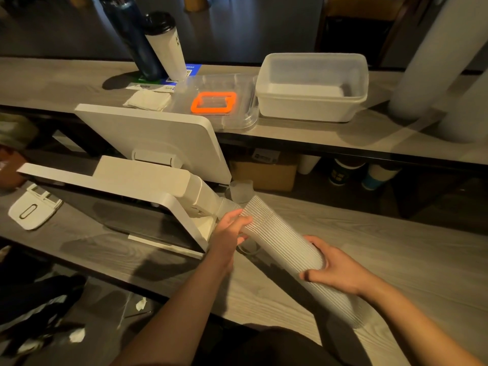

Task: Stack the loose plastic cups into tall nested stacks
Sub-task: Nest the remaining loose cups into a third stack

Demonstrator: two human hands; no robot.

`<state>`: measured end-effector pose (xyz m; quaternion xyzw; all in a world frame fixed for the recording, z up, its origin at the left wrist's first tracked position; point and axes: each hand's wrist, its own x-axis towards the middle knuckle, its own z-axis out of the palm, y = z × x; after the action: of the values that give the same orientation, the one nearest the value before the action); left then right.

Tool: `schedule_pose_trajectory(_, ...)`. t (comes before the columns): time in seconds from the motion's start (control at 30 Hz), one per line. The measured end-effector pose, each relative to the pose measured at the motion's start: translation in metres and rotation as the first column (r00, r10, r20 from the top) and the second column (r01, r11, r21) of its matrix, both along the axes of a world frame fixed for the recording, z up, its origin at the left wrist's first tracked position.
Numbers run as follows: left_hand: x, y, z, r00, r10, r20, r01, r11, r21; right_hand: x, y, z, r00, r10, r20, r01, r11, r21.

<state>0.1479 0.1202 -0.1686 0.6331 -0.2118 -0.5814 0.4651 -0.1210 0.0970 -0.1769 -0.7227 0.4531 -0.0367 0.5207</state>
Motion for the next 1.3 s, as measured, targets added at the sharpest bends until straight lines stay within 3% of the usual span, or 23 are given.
schedule_pose_trajectory(0.13, 0.000, -0.002, 0.005, 0.989, -0.106, 0.100, 0.108, 0.994, -0.014, 0.000, -0.003, 0.002, 1.000, 0.007, -0.026, -0.008, 0.999, -0.037)
schedule_pose_trajectory(0.5, -0.006, -0.008, 0.013, 0.909, -0.395, 0.135, 0.393, 0.919, 0.039, -0.010, -0.007, -0.001, 1.000, 0.027, 0.013, -0.027, 0.999, -0.025)
schedule_pose_trajectory(0.73, -0.019, -0.009, 0.003, 0.928, -0.365, 0.072, 0.361, 0.930, 0.062, -0.005, -0.010, 0.000, 0.999, -0.014, 0.050, 0.014, 1.000, -0.001)
schedule_pose_trajectory(0.83, -0.015, -0.011, -0.001, 0.907, -0.395, 0.145, 0.388, 0.919, 0.075, -0.008, -0.008, -0.003, 0.998, -0.031, 0.057, 0.030, 0.999, 0.029)
schedule_pose_trajectory(0.93, -0.011, -0.012, -0.009, 0.926, -0.211, 0.313, 0.202, 0.977, 0.061, -0.012, -0.009, -0.006, 0.993, -0.108, 0.057, 0.105, 0.993, 0.053)
schedule_pose_trajectory(1.0, -0.009, -0.009, -0.017, 0.869, -0.099, 0.485, 0.083, 0.995, 0.054, -0.017, -0.012, -0.010, 0.984, -0.170, 0.052, 0.167, 0.984, 0.056)
schedule_pose_trajectory(1.03, -0.008, -0.007, -0.023, 0.816, -0.123, 0.565, 0.094, 0.992, 0.080, -0.019, -0.013, -0.012, 0.980, -0.191, 0.049, 0.189, 0.980, 0.056)
schedule_pose_trajectory(1.13, -0.006, 0.000, -0.040, 0.555, -0.389, 0.736, 0.285, 0.919, 0.272, -0.024, -0.016, -0.015, 0.976, -0.216, 0.039, 0.214, 0.975, 0.053)
schedule_pose_trajectory(1.2, -0.006, 0.001, -0.049, 0.398, -0.511, 0.762, 0.374, 0.849, 0.374, -0.025, -0.017, -0.016, 0.976, -0.214, 0.033, 0.212, 0.976, 0.052)
schedule_pose_trajectory(1.3, -0.012, -0.004, -0.060, 0.409, -0.542, 0.734, 0.368, 0.834, 0.411, -0.025, -0.016, -0.019, 0.976, -0.216, 0.030, 0.214, 0.975, 0.054)
